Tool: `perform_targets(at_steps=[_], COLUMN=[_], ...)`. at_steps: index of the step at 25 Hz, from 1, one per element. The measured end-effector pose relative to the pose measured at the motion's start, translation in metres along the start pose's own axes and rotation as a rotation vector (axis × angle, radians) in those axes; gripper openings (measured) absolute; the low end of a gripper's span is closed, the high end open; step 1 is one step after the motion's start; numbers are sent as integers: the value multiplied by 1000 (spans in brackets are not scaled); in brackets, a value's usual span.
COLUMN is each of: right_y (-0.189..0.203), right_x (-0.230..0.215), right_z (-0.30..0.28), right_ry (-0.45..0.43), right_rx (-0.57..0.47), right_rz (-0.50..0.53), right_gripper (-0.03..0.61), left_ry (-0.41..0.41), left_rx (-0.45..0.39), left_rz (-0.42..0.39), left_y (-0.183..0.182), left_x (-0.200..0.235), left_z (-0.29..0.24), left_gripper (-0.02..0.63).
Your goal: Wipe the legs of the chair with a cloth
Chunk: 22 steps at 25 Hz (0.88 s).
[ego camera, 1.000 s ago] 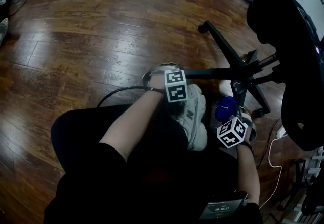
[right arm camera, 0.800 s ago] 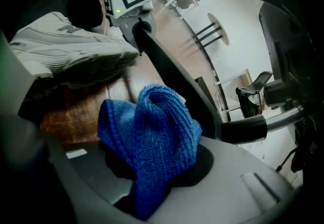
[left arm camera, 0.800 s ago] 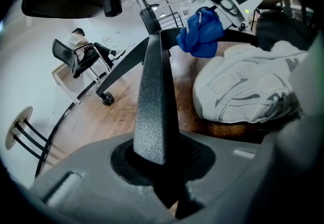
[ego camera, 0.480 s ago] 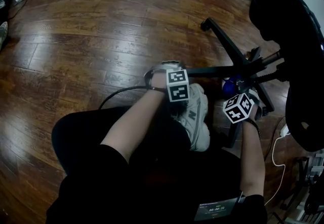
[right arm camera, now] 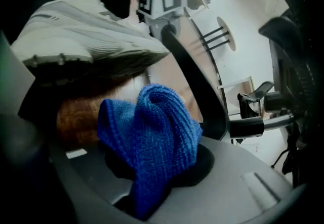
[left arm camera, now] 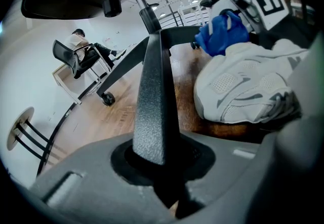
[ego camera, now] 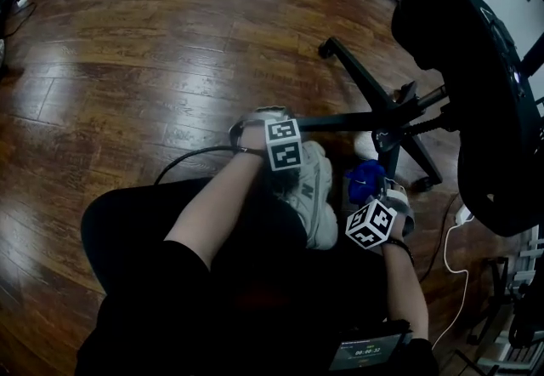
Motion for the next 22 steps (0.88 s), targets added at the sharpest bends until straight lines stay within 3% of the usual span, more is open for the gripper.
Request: perform_targets(at_steps=[6, 13, 17, 22], right_y=[12, 15, 12, -1], right_x=[39, 37, 23, -28], right_z=[20, 23, 13, -17], right_ry=[-51, -61, -44, 5], right_rx=[-4, -10, -4, 0], right_rz=[9, -33, -28, -32], right_gripper=[106, 106, 106, 106], left_ry=[21, 21, 15, 1], left_rx=[-12, -18, -10, -3], left_rz=[27, 33, 20, 0], left_y=[0, -3, -3, -1], left_x=[-3, -3, -2, 0], left_z=[1, 3, 1, 0], left_gripper=[77, 77, 77, 75])
Point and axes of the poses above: the fingertips, and each gripper's own axes: z backward along the fingers, x to its left, y out of its underside, the point moved 5 cm from there along z, backward along the fingers, and after that the axes turned 1 degree about x, right-handed, at the moved point
